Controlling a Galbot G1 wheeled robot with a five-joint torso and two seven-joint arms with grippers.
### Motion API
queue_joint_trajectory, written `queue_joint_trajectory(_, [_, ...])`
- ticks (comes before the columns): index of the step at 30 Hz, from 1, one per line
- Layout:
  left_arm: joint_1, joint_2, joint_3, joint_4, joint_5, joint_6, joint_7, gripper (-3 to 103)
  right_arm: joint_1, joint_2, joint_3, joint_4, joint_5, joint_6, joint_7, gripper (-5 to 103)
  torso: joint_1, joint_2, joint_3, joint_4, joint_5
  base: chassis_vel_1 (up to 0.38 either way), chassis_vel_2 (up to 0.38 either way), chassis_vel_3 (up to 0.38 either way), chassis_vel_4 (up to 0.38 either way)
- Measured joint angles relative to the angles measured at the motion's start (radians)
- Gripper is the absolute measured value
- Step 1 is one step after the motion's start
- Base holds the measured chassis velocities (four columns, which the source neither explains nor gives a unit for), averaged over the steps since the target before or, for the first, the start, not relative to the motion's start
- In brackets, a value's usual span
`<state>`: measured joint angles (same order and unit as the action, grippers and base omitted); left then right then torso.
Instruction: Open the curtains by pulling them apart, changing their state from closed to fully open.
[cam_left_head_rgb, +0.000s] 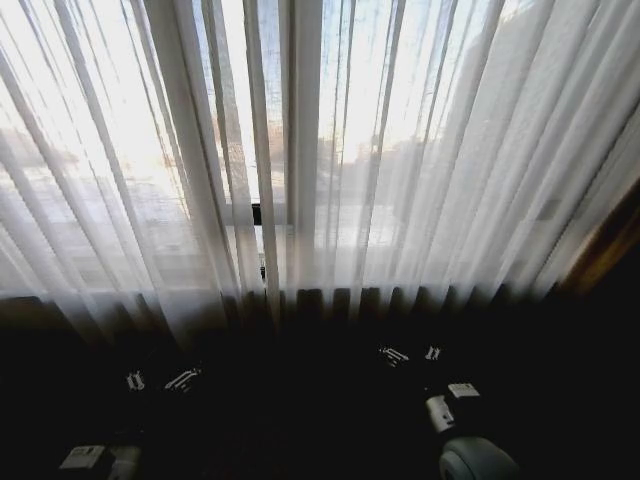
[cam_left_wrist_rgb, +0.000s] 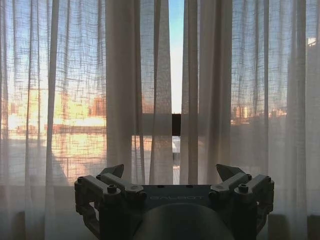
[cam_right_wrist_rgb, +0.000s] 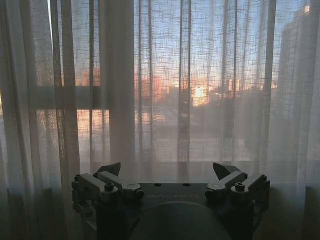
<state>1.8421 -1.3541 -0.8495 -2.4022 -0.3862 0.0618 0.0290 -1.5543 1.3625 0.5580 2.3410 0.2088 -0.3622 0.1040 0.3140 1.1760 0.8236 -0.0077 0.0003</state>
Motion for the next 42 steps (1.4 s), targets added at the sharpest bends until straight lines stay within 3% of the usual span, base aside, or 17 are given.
queue_joint_trajectory(26, [0.014,-0.02,0.012,-0.01,0.025,-0.024,0.025,100,-0.002,0.0,0.001,-0.01,0.004,0.04,-0.036,100,0.0,0.0,0.0,0.0,0.0,0.0,0.0,0.0,0.0])
queue_joint_trajectory(42, [0.013,-0.024,0.016,-0.006,0.027,-0.032,0.026,100,0.004,0.0,-0.005,-0.025,-0.002,0.048,-0.047,100,0.0,0.0,0.0,0.0001,0.0002,-0.084,0.16,0.073,-0.148])
